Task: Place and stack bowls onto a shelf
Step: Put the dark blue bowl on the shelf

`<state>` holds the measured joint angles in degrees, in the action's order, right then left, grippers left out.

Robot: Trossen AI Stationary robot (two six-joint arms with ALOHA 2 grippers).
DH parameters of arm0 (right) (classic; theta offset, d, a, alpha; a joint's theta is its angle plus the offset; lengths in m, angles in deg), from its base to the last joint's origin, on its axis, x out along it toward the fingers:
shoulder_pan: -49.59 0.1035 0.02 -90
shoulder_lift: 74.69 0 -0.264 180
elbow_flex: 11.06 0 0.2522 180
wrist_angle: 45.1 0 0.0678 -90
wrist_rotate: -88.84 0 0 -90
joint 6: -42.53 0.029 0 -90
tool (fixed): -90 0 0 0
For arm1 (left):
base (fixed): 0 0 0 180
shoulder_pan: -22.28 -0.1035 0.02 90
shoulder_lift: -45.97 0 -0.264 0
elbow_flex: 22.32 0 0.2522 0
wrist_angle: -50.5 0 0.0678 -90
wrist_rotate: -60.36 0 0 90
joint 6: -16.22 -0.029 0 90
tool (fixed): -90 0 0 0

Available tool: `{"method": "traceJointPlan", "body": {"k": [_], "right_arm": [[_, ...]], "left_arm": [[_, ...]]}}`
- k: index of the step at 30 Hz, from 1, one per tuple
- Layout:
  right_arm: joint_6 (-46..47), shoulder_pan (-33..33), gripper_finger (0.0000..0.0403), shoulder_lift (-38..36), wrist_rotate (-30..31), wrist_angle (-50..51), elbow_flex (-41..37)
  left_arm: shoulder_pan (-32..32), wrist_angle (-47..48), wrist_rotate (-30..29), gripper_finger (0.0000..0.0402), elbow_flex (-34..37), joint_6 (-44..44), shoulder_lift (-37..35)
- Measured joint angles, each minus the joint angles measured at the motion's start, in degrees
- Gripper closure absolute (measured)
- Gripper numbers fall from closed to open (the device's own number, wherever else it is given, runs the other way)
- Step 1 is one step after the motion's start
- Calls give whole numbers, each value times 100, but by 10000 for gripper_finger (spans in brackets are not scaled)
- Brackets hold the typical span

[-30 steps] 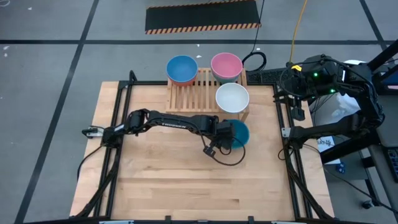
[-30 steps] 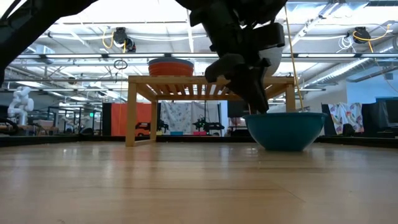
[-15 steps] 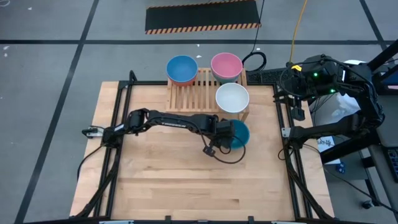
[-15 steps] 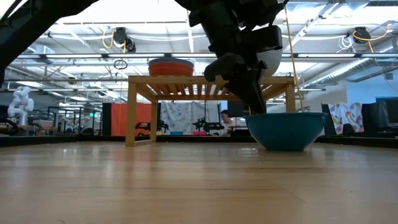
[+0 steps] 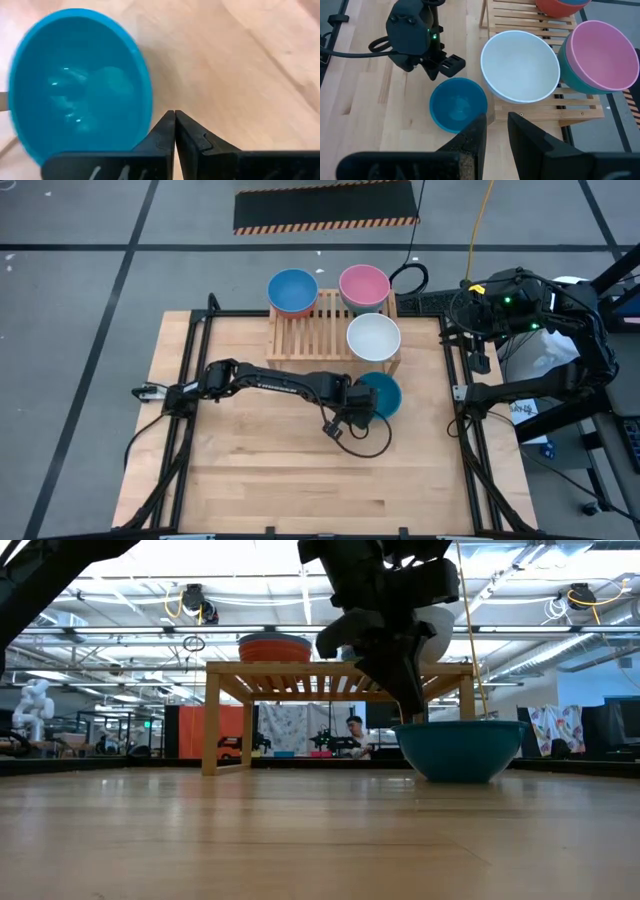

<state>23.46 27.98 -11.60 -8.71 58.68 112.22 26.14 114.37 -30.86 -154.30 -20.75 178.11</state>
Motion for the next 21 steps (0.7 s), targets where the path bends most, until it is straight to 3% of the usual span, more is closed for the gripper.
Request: {"method": "traceJointPlan", "body": {"k": [10,21], "right_arm": [[210,0,328,2,-2,0,0],[202,1,328,1,-2,0,-1]], "left_arm": [[-152,-94,-120,347,-1,-120,2],[-173,-174,-135,344,-2,-20,2]]}}
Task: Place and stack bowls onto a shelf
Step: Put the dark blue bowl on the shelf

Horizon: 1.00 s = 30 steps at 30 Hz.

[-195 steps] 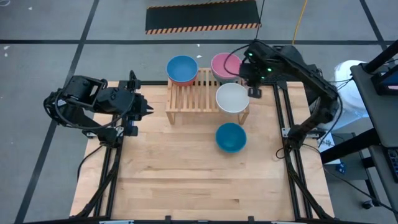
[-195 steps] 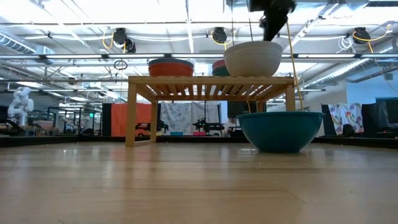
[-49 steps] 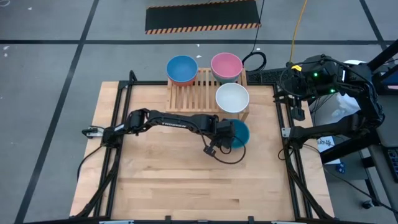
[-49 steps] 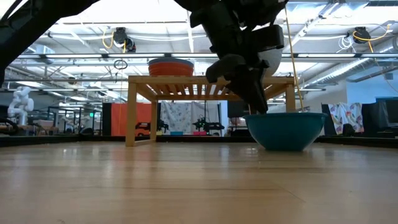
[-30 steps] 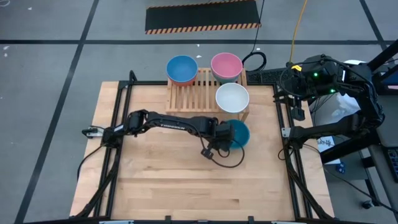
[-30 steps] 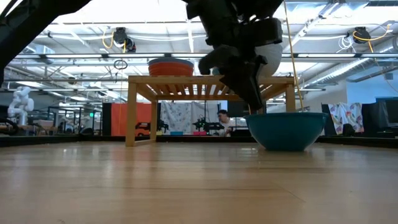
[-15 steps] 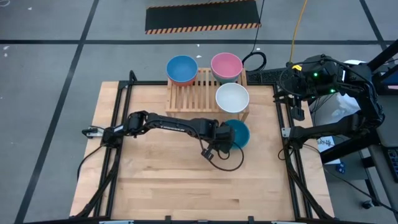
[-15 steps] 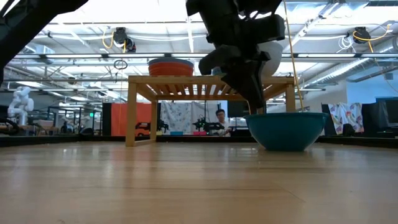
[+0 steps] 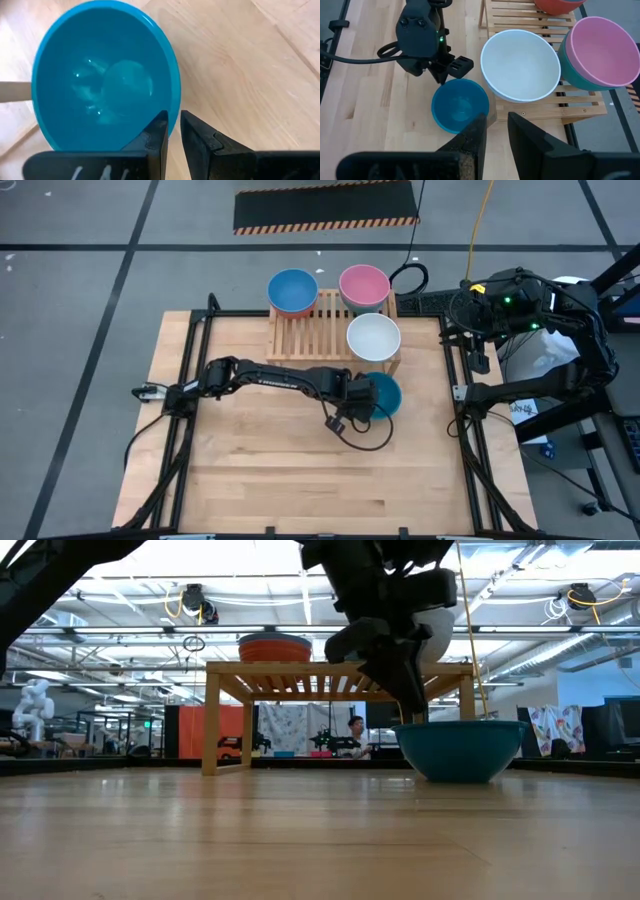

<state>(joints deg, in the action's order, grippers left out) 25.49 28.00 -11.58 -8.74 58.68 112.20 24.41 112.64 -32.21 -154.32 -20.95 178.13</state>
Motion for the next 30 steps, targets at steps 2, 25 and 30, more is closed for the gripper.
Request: {"method": "traceJointPlan", "body": {"k": [2,25,30], "right_arm": [[-4,-1,328,1,0,0,1],[-12,1,328,1,0,0,1],[-12,1,328,1,0,0,1]], "left_arm": [[2,87,0,344,-2,-17,0],[-29,-225,356,344,-2,-190,2],[-28,-218,645,344,-7,-51,52]]}}
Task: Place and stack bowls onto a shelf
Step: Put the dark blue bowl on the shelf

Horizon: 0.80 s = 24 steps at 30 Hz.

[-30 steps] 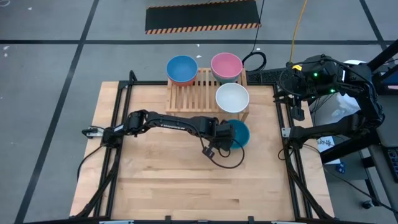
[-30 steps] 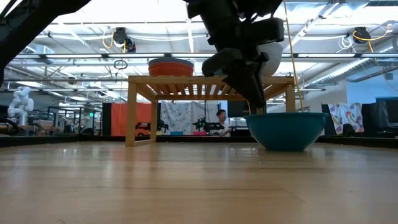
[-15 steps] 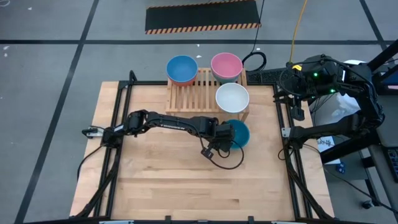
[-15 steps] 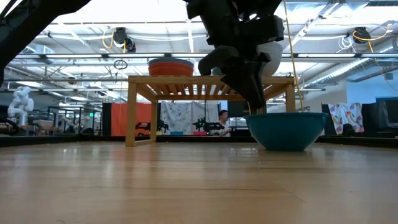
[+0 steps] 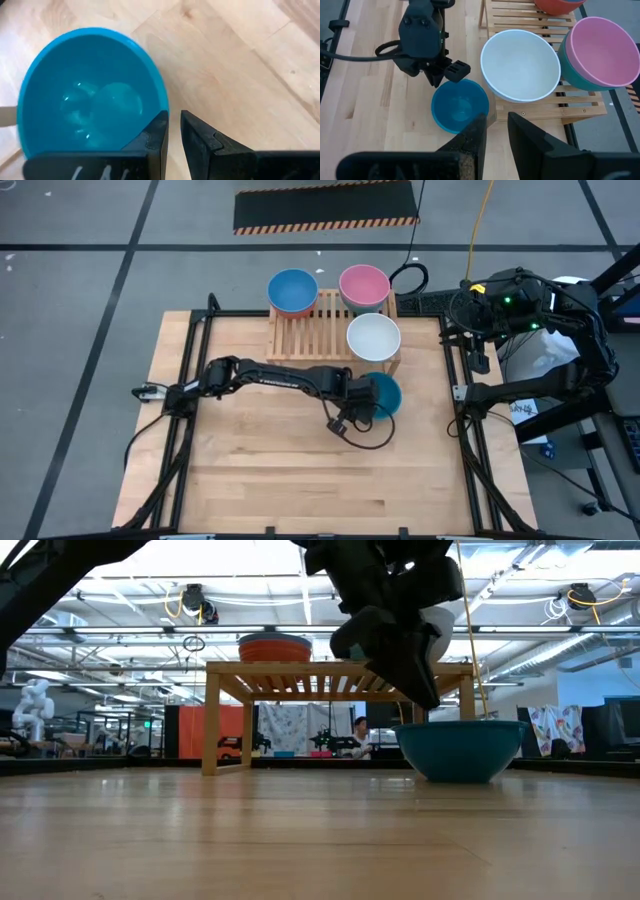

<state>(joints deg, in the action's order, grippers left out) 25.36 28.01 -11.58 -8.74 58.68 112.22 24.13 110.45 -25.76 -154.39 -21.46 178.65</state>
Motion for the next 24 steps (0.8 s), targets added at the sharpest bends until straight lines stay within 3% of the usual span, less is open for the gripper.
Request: {"method": "traceJointPlan", "body": {"k": [6,10,24], "right_arm": [[0,0,328,0,0,0,0],[0,0,328,0,0,0,0],[-2,-1,328,0,0,0,0]], "left_arm": [[2,12,10,344,0,32,243],[3,11,-359,344,1,-72,302],[127,-47,-375,344,3,-183,-28]]}}
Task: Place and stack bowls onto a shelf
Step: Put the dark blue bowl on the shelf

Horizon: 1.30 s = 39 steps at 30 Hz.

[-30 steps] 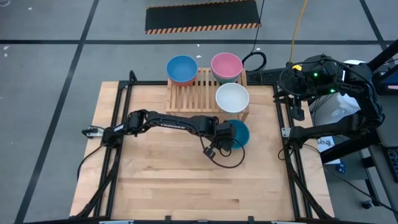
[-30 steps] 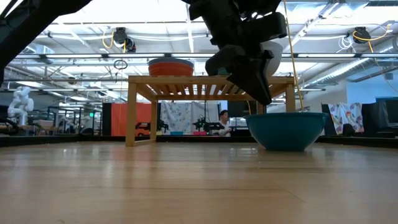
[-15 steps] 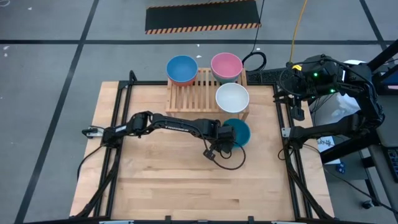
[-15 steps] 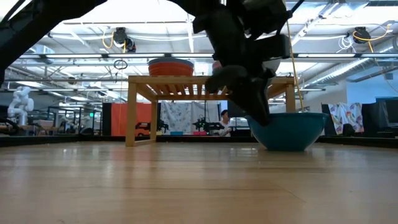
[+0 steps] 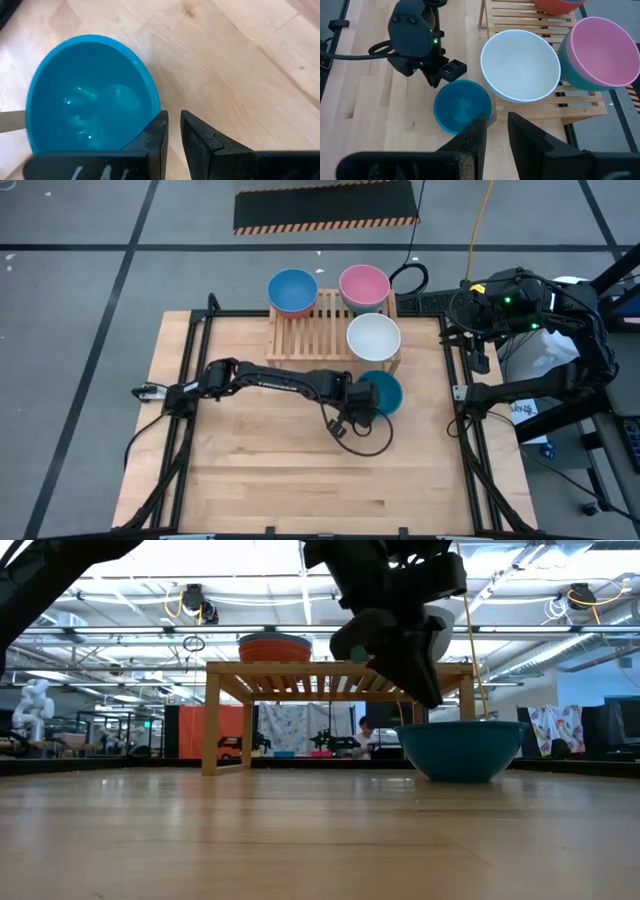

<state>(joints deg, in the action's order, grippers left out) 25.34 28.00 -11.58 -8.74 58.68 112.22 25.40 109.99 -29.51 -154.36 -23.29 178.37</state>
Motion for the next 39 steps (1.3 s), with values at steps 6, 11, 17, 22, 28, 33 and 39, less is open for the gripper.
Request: {"method": "traceJointPlan", "body": {"k": [6,11,17,22,28,33,39], "right_arm": [[2,1,328,0,0,0,0],[0,1,328,0,-2,0,0],[-49,1,328,0,0,-2,0],[-192,0,328,0,0,0,0],[-193,0,328,0,0,0,0],[-195,0,328,0,0,0,0],[-195,0,328,0,0,0,0]], "left_arm": [[-64,-21,26,344,0,-72,9],[-166,-277,9,344,0,-62,9],[-198,-80,198,344,0,201,9],[-169,25,289,344,0,212,9],[-160,23,285,344,0,59,9],[-164,17,286,344,2,0,9],[-197,0,273,344,11,-70,94]]}}
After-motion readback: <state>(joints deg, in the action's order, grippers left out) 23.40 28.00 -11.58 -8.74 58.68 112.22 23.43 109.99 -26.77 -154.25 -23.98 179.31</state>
